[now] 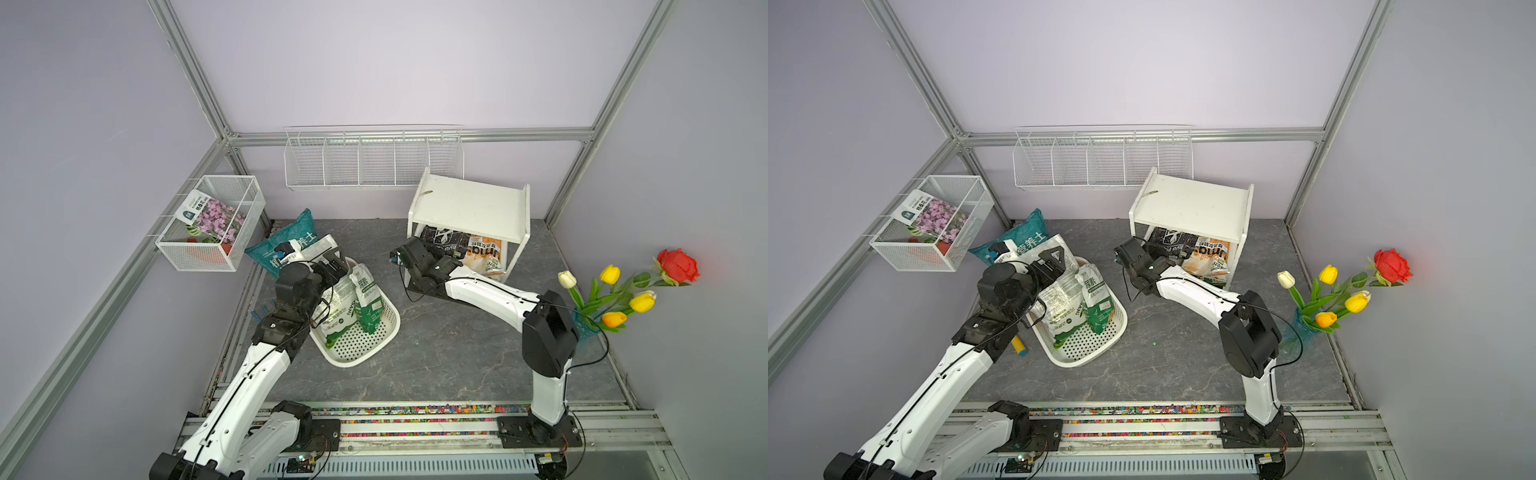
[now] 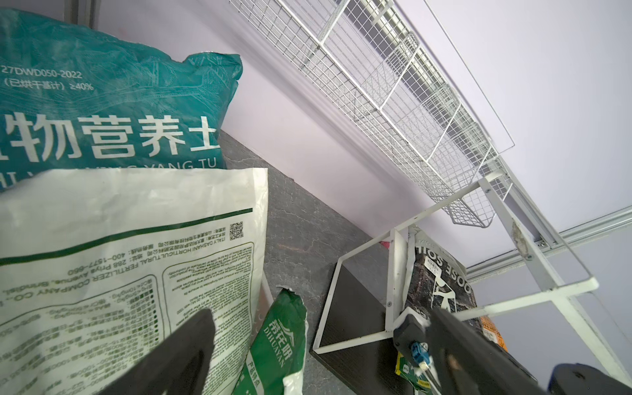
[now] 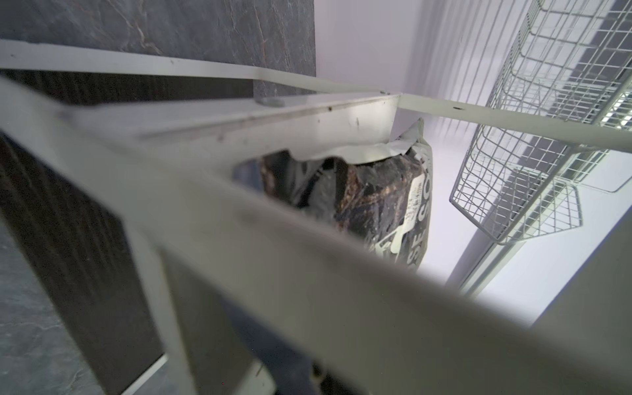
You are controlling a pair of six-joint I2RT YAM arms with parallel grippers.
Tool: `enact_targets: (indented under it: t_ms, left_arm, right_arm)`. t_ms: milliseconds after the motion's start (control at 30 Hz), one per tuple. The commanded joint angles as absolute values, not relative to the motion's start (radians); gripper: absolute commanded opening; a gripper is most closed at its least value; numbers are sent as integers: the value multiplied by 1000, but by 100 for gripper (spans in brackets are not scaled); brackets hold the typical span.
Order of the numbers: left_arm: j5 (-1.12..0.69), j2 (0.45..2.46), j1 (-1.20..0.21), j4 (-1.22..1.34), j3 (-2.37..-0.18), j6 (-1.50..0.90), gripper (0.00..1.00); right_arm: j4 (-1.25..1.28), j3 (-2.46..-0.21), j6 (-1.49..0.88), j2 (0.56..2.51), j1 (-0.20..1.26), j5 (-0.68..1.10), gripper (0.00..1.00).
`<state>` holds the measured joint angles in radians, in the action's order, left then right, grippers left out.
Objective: Take down the fertilizer bag from the shelf
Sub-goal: Pick up the fertilizer bag from the shelf.
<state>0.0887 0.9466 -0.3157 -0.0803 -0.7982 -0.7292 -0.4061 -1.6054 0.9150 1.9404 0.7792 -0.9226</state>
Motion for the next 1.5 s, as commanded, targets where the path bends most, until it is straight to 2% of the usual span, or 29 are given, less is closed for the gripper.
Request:
enact_targets:
  t_ms: [0,367,700,833,1033,1300,1400,1467]
  left_arm:
    - [101,936,-311,-74,-788,-729,100]
    - [120,923,-311,-73,-779,-725,100]
    - [123,910,-311,-68,-768,-716,100]
    - [97,918,-312,-46,-769,-668,100]
    - [22,953,-311,-68,-808,-579,100]
    - [-92,978,-311,-42,-835,-515,100]
    - [-200,990,-312,-52,-875,-433,100]
    - [-336,1001,-311,-64,-913,-364,100]
  right_arm:
    - [-393,-1572,893,1921,763,-936,0]
    - [-330,-1503,842,1782,837,-958,0]
    - [-63,-1310,906,1620,886,-1020,0]
    - [-85,-1317,851,1561,894,-1011,0]
    - [-196,-1367,696,1426,893,-897,0]
    - [-241,-1392,652,1319,894,-808,0]
    - [-318,-1435,591,1285,899,-748,0]
    - [-424,-1493,515,1264,899,-647,0]
